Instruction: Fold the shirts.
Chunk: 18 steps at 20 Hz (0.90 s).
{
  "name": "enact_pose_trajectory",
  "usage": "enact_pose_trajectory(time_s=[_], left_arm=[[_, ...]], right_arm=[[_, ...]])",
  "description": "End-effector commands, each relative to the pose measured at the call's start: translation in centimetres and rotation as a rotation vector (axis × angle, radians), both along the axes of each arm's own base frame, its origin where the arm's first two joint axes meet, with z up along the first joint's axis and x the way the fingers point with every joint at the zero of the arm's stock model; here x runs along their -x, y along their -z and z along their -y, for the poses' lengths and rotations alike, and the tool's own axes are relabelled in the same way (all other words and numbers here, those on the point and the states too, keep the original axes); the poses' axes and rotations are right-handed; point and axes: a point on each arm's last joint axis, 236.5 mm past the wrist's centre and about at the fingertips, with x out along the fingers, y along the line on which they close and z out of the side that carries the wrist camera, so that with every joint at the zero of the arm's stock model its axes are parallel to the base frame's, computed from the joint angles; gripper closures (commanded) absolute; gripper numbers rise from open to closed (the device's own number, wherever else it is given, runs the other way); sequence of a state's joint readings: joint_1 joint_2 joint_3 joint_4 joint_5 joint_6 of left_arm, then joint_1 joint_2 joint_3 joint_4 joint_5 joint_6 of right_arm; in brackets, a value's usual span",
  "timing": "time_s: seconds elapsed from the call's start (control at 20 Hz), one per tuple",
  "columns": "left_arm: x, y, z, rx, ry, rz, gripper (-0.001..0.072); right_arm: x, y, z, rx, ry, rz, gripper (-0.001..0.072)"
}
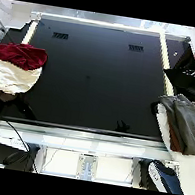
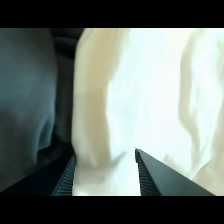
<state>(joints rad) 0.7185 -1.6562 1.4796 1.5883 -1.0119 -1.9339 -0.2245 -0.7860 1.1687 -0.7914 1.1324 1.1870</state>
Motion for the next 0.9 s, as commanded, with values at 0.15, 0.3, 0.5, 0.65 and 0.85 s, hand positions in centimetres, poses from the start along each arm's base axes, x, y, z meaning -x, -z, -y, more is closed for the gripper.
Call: enact_pose_trajectory(time_s=[0.15, 0.3, 0.5, 0.65, 0.85], left_arm=[[-1.8, 2.3, 0.6, 0.062, -0.014, 0.053, 0.0668], [-4.0, 0.7, 2.4, 0.109, 0.060, 0.151, 0.0695], [-7.5, -6.1, 5.9, 0.159, 0.171, 0.383, 0.0695], [-8.5, -12.8, 8.2, 0.152, 0.226, 0.541, 0.0695], [-6.8, -14.8, 11.0, 0.204, 0.280, 0.522, 0.0574]], right_arm=[[-0.2, -0.2, 0.1, -0.008, 0.011, 0.005, 0.0379], [-1.0, -1.0, 0.7, -0.015, 0.045, 0.044, 0.0379], [-1.4, -1.5, 1.0, -0.020, 0.066, 0.070, 0.0379], [-1.4, -1.4, 1.2, -0.012, 0.069, 0.070, 0.0379], [-1.6, -1.0, 1.9, 0.026, 0.086, 0.066, 0.0379]])
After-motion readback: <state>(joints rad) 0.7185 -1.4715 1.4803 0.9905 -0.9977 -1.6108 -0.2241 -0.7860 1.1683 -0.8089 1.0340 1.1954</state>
